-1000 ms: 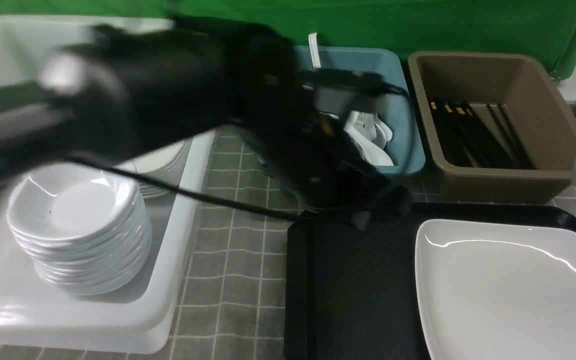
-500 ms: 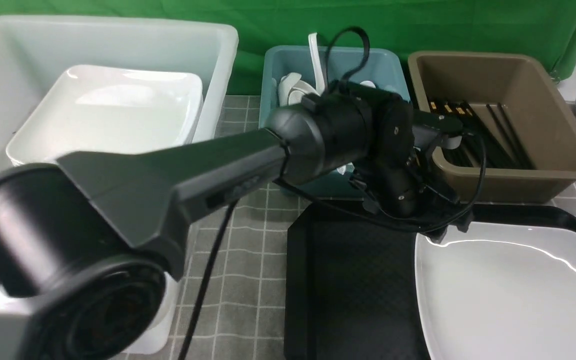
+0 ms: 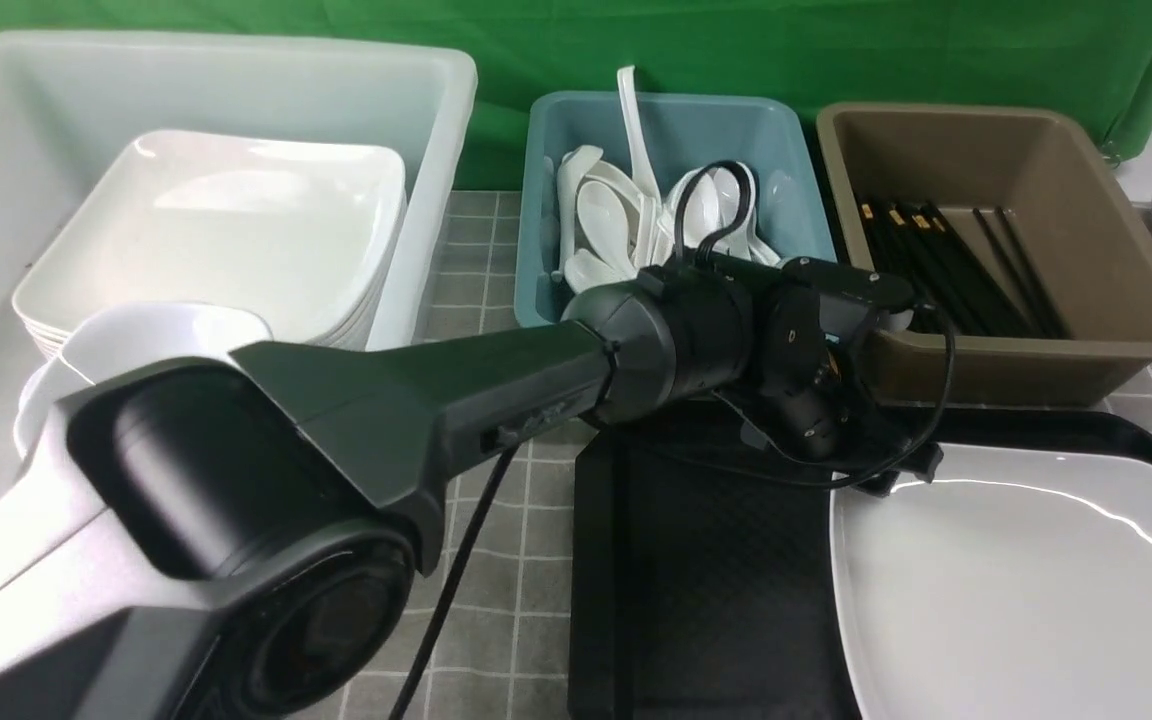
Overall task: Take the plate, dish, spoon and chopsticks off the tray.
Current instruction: Use the left arm to grab a plate from the dinner plate, then use the left arm to put the plate into the large storage box on the left
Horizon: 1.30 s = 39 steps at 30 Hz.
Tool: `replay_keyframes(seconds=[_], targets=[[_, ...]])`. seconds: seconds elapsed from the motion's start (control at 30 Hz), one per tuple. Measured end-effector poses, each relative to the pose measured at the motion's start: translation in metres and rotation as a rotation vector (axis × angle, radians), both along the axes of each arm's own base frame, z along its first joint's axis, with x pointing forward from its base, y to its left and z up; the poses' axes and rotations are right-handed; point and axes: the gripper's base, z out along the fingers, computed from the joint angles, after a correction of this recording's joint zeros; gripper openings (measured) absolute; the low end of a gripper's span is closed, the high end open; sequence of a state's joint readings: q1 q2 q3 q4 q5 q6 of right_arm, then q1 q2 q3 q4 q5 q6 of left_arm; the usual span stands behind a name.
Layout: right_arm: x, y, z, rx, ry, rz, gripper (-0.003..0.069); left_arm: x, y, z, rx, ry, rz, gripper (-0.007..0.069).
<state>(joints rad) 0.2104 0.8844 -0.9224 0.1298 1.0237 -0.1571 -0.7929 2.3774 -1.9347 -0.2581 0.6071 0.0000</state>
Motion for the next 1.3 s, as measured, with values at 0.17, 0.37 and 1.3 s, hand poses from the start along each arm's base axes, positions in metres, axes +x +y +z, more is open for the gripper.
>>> replay_keyframes(seconds=[0.17,0.37,1.3], targets=[[0.0,0.0,0.0,-0.006,-0.007,0.012,0.0037,-0.002,-0.002,-0.003,-0.019,0.03,0.001,0.0368],[0.001,0.0,0.0,-0.006,-0.012,0.014,0.0037,-0.004,-0.002,-0.001,-0.038,0.1,0.025,0.0174],[-0.012,0.011,0.069,0.182,-0.164,0.063,0.0049,-0.054,0.059,0.175,0.069,-0.027,-0.093,0.0028]])
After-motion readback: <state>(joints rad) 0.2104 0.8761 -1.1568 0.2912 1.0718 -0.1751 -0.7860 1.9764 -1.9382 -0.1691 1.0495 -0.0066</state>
